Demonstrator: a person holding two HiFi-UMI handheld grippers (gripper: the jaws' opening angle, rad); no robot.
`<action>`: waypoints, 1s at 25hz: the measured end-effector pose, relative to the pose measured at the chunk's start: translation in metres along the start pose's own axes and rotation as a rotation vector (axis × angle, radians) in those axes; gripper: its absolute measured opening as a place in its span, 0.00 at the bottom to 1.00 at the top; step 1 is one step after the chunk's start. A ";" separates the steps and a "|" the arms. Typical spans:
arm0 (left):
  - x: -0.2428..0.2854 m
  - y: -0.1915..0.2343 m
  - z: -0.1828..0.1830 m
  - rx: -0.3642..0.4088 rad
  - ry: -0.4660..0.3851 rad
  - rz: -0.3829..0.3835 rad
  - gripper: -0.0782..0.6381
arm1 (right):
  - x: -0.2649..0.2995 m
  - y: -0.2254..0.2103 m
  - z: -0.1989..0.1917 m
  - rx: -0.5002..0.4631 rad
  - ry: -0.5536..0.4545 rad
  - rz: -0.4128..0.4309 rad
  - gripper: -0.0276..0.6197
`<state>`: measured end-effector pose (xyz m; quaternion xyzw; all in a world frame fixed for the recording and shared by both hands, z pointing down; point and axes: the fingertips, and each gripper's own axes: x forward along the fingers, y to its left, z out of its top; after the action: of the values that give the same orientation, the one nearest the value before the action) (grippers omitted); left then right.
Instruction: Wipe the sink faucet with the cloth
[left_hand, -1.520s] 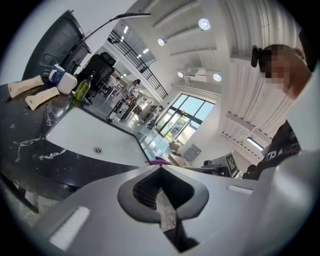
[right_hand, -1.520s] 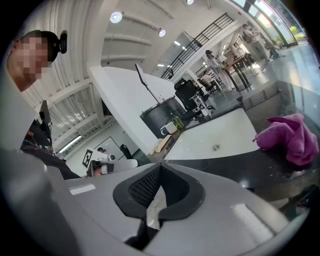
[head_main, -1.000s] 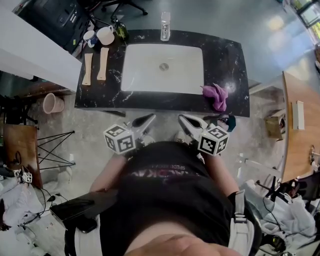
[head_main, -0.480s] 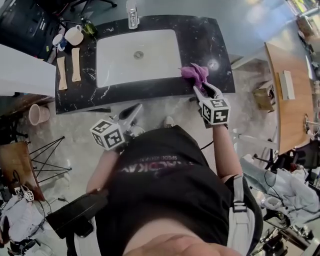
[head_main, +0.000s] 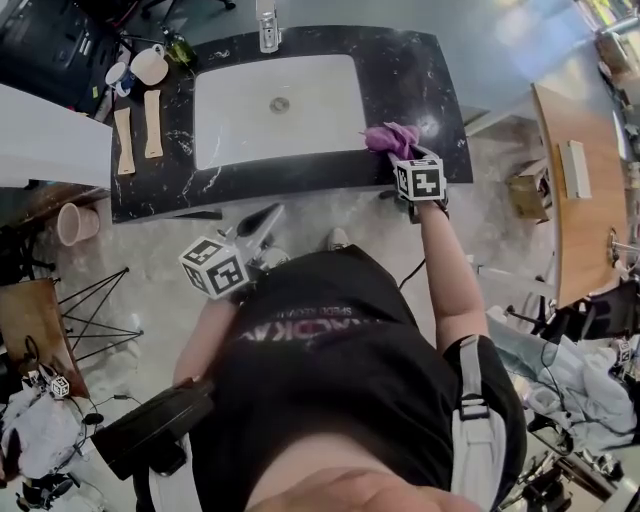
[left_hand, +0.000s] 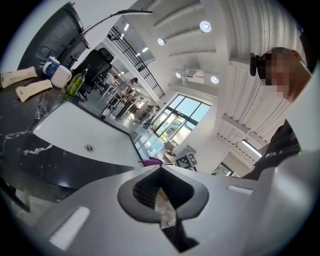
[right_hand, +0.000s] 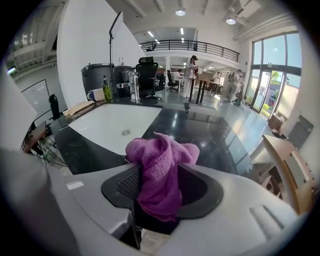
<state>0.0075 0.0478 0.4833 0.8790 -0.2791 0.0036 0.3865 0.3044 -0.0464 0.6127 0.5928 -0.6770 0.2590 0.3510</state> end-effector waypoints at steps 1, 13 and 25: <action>-0.003 0.003 0.000 -0.003 -0.002 0.004 0.11 | 0.000 -0.001 0.002 0.004 -0.004 -0.006 0.35; -0.060 0.041 -0.001 -0.014 0.032 0.012 0.11 | -0.068 0.082 0.081 0.085 -0.383 0.172 0.20; -0.103 0.077 0.018 -0.058 -0.085 0.086 0.11 | -0.063 0.169 0.245 -0.117 -0.555 0.391 0.20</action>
<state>-0.1211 0.0438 0.5005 0.8539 -0.3329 -0.0254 0.3992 0.1001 -0.1682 0.4228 0.4786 -0.8612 0.1108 0.1308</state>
